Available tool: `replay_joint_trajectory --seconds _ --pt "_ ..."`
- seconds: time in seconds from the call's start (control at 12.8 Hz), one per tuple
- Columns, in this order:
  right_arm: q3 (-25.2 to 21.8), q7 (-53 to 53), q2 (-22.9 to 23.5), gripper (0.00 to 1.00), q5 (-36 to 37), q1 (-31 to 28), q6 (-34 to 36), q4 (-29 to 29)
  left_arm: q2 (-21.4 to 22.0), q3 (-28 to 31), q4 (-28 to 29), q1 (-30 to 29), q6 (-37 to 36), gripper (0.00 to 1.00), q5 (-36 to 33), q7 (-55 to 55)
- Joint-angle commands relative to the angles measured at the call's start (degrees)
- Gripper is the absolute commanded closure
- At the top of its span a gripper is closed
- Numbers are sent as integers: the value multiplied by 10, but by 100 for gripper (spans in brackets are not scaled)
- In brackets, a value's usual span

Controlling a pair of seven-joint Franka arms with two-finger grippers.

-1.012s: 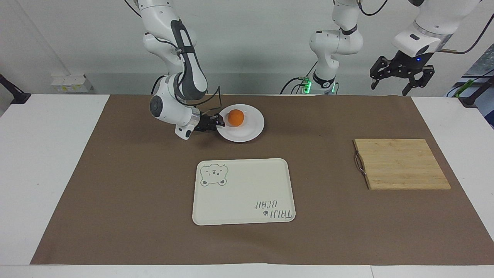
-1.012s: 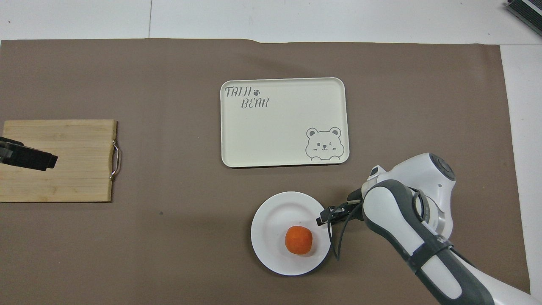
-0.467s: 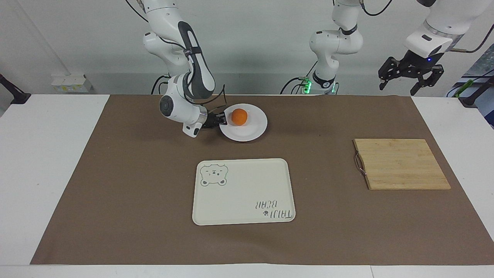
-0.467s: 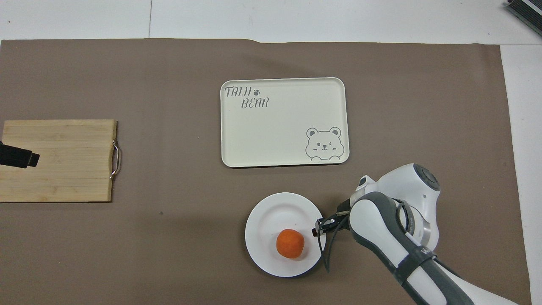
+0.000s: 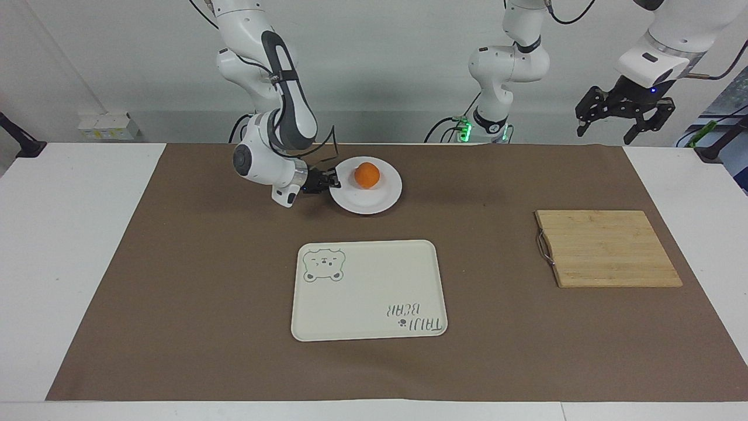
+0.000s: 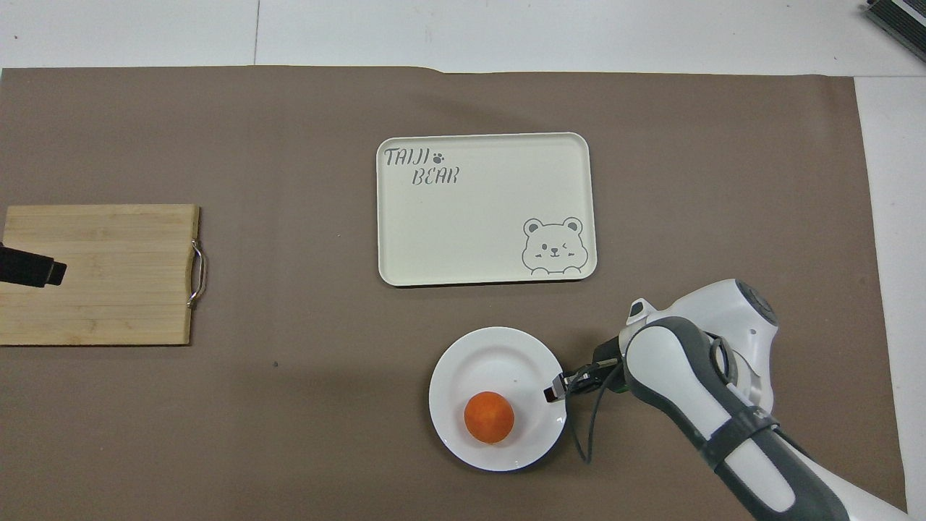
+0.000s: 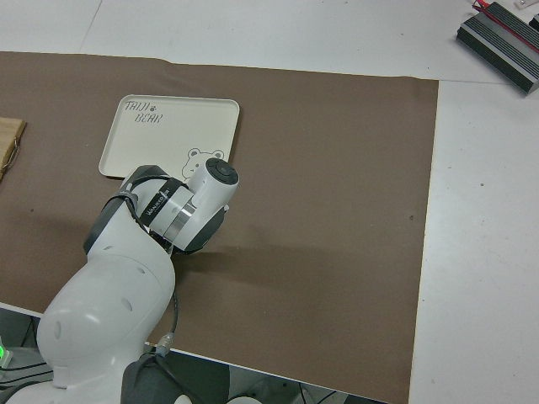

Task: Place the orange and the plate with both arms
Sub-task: 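Grip the plate rim nearest the right gripper and lift it, then carry the plate with the right gripper onto the bear tray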

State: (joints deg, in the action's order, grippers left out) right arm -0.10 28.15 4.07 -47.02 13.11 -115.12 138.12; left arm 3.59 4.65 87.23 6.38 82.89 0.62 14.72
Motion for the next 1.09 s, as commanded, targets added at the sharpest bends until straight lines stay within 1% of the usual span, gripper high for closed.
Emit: replay_joint_trajectory --seconds 0.0,0.31,0.47,0.62,0.78,0.86,1.01 --pt "1 67 -4 100 -55 -20 18 4 3 -4 0 -6 -2 0 -7 5" --pt "1 85 -1 100 -134 -20 40 -9 3 -4 0 -6 -2 0 -7 5" --pt "0 111 -2 100 -156 -23 42 -9 3 -4 0 -6 -2 0 -7 5" --pt "0 148 -1 100 -172 -54 66 -14 3 -4 0 -6 -2 0 -7 5" --pt "0 151 13 100 -178 -71 74 -41 3 -4 0 -6 -2 0 -7 5" --pt "-1 147 21 100 -202 -71 69 -53 3 -4 0 -6 -2 0 -7 5" --pt "-3 116 41 100 -214 -75 54 -85 3 -4 0 -6 -2 0 -7 5"
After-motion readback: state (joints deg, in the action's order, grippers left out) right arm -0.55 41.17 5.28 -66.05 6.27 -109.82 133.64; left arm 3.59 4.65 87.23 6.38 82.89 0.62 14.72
